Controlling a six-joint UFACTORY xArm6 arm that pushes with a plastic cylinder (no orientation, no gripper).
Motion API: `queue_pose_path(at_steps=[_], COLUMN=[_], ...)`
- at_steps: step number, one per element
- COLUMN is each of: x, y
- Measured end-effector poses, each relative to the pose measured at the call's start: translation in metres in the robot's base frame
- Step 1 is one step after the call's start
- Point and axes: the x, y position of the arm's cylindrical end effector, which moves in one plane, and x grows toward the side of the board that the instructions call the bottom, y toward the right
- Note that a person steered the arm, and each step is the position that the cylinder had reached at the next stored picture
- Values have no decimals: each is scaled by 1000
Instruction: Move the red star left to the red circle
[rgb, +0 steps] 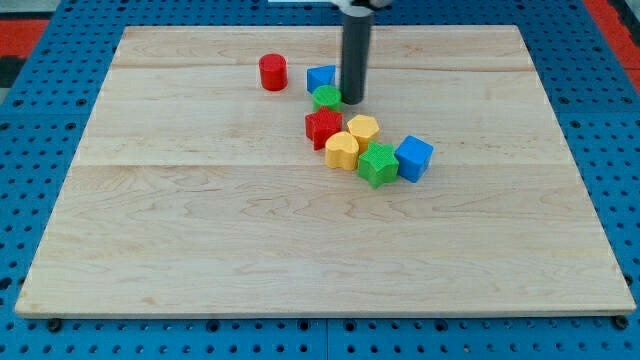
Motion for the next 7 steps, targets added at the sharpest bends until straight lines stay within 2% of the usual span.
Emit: queue_pose_path(at_steps=[1, 2, 3, 5, 6, 7], x=[-16, -21, -20, -4, 18, 37], y=[-37, -48, -34, 75, 80, 45])
